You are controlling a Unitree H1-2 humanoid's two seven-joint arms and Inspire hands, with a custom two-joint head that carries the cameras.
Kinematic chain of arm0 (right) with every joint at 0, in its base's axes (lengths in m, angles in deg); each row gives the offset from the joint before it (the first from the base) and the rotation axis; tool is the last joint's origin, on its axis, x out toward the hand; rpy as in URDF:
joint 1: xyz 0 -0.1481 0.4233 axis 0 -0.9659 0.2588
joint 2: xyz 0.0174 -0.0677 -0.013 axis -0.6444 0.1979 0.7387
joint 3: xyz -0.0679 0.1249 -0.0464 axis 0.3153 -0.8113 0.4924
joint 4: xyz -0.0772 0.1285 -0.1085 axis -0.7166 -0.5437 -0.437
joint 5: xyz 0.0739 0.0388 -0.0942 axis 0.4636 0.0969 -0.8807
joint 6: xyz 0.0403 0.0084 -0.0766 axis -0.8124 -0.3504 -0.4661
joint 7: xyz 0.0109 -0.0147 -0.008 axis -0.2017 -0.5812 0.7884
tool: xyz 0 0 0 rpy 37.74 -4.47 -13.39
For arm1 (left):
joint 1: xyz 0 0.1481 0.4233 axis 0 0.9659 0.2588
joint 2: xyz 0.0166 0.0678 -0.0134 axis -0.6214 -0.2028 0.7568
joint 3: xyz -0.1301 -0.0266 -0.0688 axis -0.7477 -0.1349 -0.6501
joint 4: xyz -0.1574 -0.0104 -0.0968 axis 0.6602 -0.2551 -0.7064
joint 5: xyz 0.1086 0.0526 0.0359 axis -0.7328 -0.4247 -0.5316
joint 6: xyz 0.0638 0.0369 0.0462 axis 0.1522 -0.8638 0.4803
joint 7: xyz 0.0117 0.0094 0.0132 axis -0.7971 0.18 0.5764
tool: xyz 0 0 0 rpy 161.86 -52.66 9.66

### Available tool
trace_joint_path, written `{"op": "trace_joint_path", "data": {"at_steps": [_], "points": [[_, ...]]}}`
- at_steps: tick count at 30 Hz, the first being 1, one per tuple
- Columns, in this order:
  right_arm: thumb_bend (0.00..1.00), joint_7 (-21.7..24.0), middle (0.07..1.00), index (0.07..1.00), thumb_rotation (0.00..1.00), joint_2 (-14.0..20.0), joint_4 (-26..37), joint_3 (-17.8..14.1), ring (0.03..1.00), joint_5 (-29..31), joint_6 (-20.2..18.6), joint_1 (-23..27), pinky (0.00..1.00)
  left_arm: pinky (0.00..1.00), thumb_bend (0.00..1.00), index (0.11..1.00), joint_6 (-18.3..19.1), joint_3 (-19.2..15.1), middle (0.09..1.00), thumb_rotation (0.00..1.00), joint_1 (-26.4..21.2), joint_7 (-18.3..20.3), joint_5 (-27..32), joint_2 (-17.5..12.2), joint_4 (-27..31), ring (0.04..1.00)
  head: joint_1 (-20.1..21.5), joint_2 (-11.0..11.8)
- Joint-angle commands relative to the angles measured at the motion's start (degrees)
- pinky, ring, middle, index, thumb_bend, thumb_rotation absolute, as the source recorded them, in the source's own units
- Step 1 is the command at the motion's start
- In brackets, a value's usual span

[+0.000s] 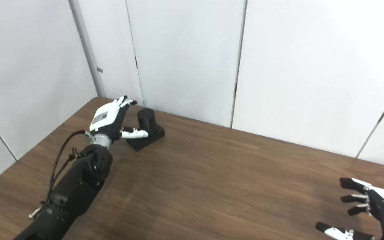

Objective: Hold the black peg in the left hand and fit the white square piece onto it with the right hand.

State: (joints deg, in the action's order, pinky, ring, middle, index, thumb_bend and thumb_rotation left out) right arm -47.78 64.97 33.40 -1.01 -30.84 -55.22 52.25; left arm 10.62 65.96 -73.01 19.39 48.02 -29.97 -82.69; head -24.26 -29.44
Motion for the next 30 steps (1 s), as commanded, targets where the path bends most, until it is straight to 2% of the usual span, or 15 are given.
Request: {"op": "trace_joint_path", "data": {"at_steps": [1,9,18,27,30], "points": [[0.57,-0.4,0.712,0.700,0.00,0.5,1.8,-0.4,0.591,0.5,1.0,1.3,0.44,0.94,1.00,0.893,1.6,0.5,1.000,0.55,-3.6,-0.1,-2.3,-2.3,0.2,1.000,0.0,0.0],[0.57,-0.3,0.716,0.702,0.00,0.7,2.0,-0.5,0.599,0.3,0.9,1.1,0.45,0.93,1.00,0.900,4.6,2.5,1.000,0.63,-4.4,1.8,-4.2,-2.4,-2.3,1.000,0.2,-0.5],[0.57,-0.2,0.718,0.705,0.00,0.7,2.6,-0.7,0.600,0.4,0.5,0.9,0.46,0.94,1.00,0.911,4.5,2.9,1.000,0.63,-4.7,2.0,-3.6,-2.1,-5.4,1.000,0.3,-0.7],[0.57,0.2,0.716,0.705,0.00,0.7,3.4,-0.6,0.601,0.5,-0.7,0.8,0.46,0.93,1.00,0.893,4.4,3.7,1.000,0.58,-4.7,2.2,-3.2,-1.7,-6.6,1.000,0.6,-1.3],[0.57,0.2,0.720,0.707,0.00,0.7,3.7,-0.5,0.613,0.4,-0.9,0.7,0.46,0.96,1.00,0.902,4.0,4.4,1.000,0.59,-4.6,4.7,-1.9,-2.2,-6.9,1.000,0.8,-1.3]]}}
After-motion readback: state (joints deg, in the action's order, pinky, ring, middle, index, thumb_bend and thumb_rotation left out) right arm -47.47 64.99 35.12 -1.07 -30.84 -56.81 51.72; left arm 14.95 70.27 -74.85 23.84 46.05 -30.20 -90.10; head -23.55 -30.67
